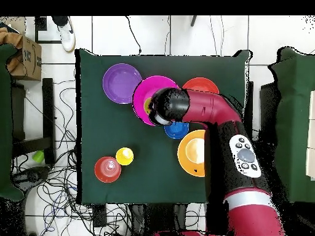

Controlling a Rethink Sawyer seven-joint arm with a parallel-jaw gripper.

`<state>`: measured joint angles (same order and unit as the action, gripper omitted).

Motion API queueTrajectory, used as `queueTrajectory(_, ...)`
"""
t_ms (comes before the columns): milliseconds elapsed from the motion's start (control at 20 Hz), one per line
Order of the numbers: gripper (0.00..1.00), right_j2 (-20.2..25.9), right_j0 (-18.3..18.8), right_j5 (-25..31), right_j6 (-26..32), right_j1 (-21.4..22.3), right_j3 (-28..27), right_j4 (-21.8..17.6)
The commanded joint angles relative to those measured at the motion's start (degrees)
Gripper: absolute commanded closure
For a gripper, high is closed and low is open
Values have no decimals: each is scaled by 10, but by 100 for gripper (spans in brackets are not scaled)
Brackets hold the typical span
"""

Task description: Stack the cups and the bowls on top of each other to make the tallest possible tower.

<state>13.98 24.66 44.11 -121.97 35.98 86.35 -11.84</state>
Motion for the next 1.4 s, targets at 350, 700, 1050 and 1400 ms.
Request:
queueTrajectory(350,100,-2,21,-58,14,-56,-16,-34)
queueTrajectory(700,100,-2,10,-66,1,-72,-23,-33)
queueTrajectory(1050,100,8,13,-61,13,-95,-40,-28)
queueTrajectory(1400,100,7,15,-78,14,-105,-38,-34)
